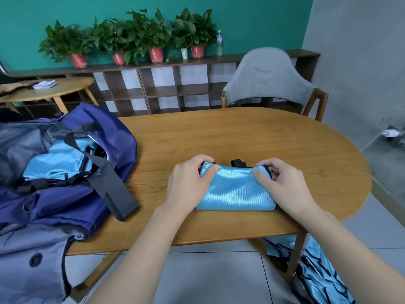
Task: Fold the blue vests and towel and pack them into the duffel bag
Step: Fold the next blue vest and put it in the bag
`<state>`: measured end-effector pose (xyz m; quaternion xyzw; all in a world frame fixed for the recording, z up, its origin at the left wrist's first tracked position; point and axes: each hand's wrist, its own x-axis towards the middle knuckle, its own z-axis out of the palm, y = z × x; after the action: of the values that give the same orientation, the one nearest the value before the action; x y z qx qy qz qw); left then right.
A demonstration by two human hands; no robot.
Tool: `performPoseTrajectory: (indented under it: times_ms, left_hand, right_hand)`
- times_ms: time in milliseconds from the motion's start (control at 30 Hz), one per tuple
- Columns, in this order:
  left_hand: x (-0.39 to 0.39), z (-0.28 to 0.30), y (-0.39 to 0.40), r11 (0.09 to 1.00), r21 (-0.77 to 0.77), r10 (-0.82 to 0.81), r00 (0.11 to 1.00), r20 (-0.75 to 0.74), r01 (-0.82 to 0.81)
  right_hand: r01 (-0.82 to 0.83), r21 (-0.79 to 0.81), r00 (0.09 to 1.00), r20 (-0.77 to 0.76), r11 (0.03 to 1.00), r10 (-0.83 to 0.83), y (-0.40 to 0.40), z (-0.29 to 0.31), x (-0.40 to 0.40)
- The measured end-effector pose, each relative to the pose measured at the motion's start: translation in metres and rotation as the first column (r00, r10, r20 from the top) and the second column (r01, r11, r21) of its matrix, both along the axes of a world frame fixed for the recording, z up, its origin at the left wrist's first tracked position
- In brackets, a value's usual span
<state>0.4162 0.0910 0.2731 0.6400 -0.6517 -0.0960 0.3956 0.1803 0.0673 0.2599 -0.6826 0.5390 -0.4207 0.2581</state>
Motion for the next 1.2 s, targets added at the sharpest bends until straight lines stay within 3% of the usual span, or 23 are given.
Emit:
performPoseTrajectory:
  times_ms: [67, 233, 367, 467, 600, 767, 900, 1033, 1200]
  left_hand:
    - [0.004, -0.008, -0.006, 1.0, 0.029, -0.009, 0.995, 0.099, 0.006]
    - [0.009, -0.019, -0.015, 0.957, -0.095, -0.238, 0.93, 0.28, 0.274]
    - [0.004, -0.021, -0.012, 0.948, -0.034, -0.297, 0.921, 0.253, 0.315]
    - [0.002, -0.018, -0.005, 0.978, -0.006, -0.198, 0.939, 0.282, 0.208]
    - [-0.016, 0.004, 0.013, 0.994, 0.072, 0.031, 0.864, 0.502, -0.078]
    - [-0.034, 0.006, 0.028, 0.985, 0.16, 0.01, 0.949, 0.316, -0.064]
    - [-0.047, -0.007, 0.034, 0.993, 0.072, 0.06, 0.918, 0.393, -0.096]
    - [-0.052, -0.018, 0.035, 0.98, -0.111, 0.196, 0.88, 0.432, -0.164]
    - [-0.046, -0.027, 0.03, 0.951, -0.263, 0.245, 0.912, 0.328, -0.161]
  right_hand:
    - [0.028, 0.005, 0.992, -0.124, 1.0, -0.027, -0.009, -0.003, 0.001]
    - [0.085, 0.048, 0.968, -0.241, 0.995, -0.071, -0.023, -0.002, 0.006]
    - [0.139, 0.097, 0.956, -0.274, 0.986, -0.108, -0.03, 0.002, 0.008]
    - [0.168, 0.073, 0.969, -0.196, 0.983, -0.151, -0.028, 0.003, 0.006]
    - [0.21, 0.037, 0.955, -0.221, 0.977, -0.197, -0.017, 0.004, 0.006]
    - [0.118, 0.132, 0.96, -0.269, 0.984, -0.079, 0.003, 0.005, 0.016]
    - [0.092, 0.188, 0.955, -0.294, 0.978, -0.034, 0.01, 0.006, 0.018]
    - [0.086, 0.249, 0.961, -0.277, 0.965, -0.014, 0.011, 0.006, 0.019]
    - [-0.019, 0.295, 0.999, -0.025, 0.955, 0.028, 0.004, 0.01, 0.012]
